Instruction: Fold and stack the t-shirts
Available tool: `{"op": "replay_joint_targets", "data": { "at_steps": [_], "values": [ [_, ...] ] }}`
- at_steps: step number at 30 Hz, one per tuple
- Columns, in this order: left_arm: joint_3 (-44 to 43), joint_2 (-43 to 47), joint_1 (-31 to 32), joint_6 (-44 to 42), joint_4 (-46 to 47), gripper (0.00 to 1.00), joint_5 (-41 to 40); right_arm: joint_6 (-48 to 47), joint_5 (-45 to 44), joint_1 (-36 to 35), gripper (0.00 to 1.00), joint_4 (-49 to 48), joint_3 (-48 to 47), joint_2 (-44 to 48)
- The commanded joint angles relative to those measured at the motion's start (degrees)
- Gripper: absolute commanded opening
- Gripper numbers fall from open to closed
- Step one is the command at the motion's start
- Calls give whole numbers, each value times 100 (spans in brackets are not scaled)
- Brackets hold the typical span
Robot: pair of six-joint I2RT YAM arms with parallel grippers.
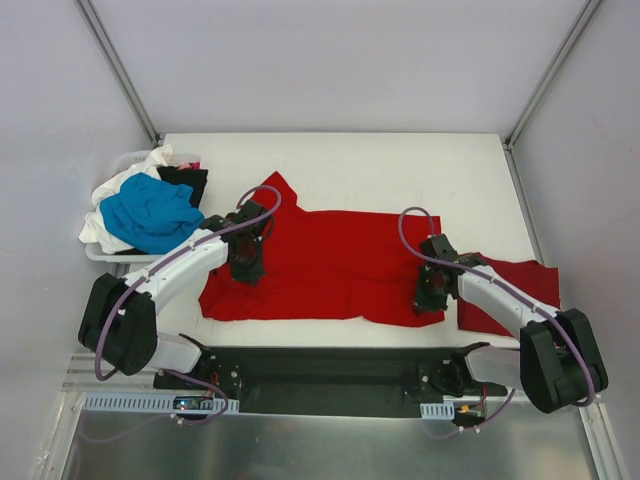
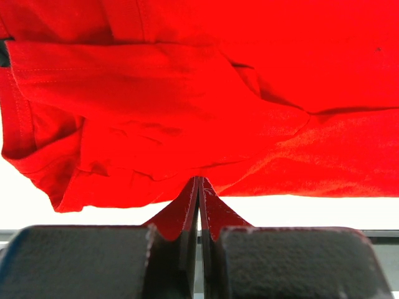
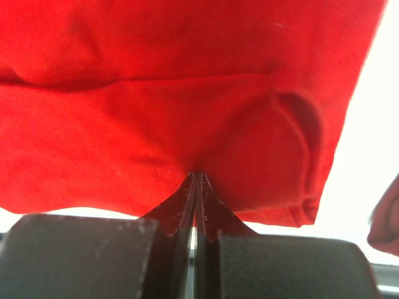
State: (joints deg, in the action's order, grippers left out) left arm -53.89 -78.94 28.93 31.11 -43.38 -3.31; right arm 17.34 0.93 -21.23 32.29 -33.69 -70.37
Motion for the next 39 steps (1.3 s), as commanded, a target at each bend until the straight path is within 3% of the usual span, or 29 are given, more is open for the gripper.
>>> {"op": "replay_joint_targets", "data": {
  "at_steps": [1,12,19,23,27,39],
  "values": [
    [-166,-69,60,18,-145,0,-99,208,4,-380,1,664,135,286],
    [-236,-201,60,-97,-110,0,-73,840,-769,-364,1,1718,56,1148],
    [-289,-254,69,-176,-101,0,-64,1139,-998,-250,1,2158,-102,1078],
    [-306,-236,60,-211,-83,0,-73,1043,-928,-311,1,2027,-400,1209],
    [-359,-245,69,-202,-66,0,-64,938,-770,-451,1,1825,-647,763],
    [-333,-227,69,-202,-75,0,-73,1043,-708,-461,1,1508,-647,348]
  ]
}}
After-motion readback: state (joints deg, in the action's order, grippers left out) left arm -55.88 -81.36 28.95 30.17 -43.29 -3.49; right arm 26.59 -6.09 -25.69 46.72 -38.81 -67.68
